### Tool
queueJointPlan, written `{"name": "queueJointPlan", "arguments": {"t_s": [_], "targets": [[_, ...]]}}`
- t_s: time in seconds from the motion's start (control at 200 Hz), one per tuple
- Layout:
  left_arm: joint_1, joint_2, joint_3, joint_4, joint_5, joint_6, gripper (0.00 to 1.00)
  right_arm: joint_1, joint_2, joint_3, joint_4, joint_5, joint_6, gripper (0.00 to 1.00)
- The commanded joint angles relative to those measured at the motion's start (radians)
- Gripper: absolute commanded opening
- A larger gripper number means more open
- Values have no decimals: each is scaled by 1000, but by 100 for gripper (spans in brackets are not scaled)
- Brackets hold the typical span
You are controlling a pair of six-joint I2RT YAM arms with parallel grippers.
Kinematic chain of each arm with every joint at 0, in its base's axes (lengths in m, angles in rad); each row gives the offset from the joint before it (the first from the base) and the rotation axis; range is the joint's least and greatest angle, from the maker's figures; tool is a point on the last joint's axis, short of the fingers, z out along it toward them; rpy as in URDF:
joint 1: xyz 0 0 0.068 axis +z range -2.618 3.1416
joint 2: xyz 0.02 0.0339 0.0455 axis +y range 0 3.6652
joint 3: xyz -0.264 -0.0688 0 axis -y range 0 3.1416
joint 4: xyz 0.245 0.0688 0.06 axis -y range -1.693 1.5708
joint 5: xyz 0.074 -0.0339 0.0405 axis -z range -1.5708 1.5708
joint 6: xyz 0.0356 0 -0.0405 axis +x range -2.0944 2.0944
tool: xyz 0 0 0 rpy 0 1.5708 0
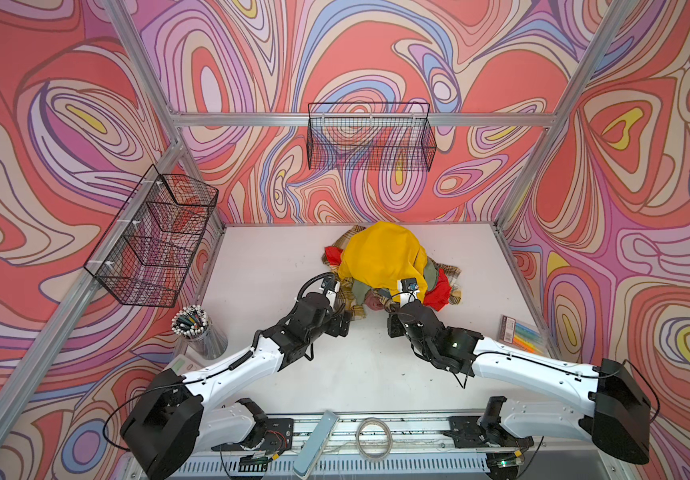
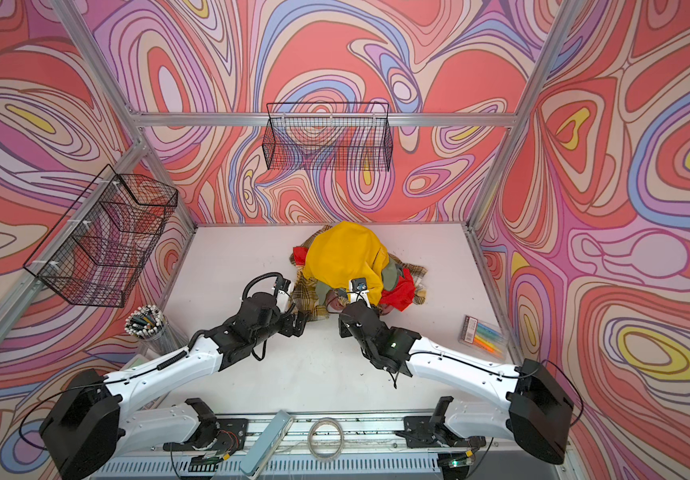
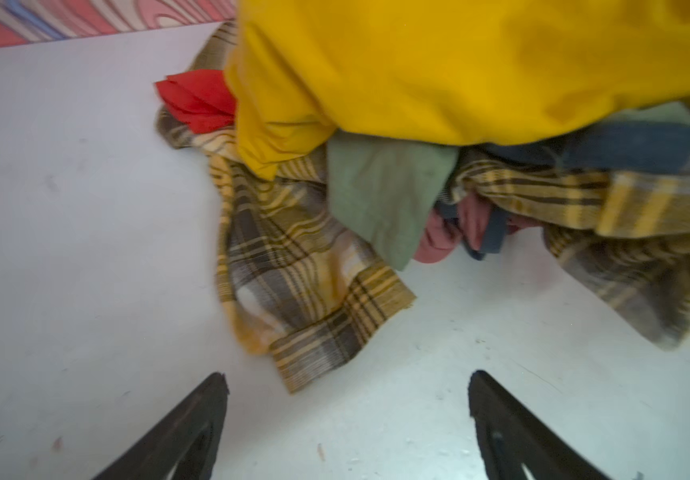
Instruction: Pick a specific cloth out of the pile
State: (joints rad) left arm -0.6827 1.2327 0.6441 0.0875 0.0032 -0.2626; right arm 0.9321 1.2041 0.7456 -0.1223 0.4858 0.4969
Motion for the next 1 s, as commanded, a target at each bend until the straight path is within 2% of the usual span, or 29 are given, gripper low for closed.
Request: {"name": "queueJointPlan", "arguments": {"t_s": [0.0, 0.175, 0.3, 0.406, 0.511, 0.626, 0.851, 0.997], "targets": [[-21, 58, 79, 36, 270, -12, 89, -4, -14, -8, 48, -47, 12, 0], [-120, 155, 148, 29, 304, -2, 86, -52, 20, -15, 105, -162, 35, 0], [-154, 197, 120, 103, 288, -66, 82, -73, 17, -14, 127, -194, 40, 0], [-167, 207, 85, 178, 179, -120, 75, -86, 4, -18, 127, -215, 41, 0], [-172, 226, 73, 265, 109, -143, 73, -116, 5, -32, 149, -273, 48, 0], [-174, 282, 119, 295, 115, -144, 72, -148, 17, -57, 191, -336, 79, 0], [-173, 388, 181, 340, 123, -179, 66, -159, 22, -57, 176, -368, 66, 0], [-173, 442, 236, 314, 115, -184, 56, -165, 13, -67, 182, -367, 63, 0]]}}
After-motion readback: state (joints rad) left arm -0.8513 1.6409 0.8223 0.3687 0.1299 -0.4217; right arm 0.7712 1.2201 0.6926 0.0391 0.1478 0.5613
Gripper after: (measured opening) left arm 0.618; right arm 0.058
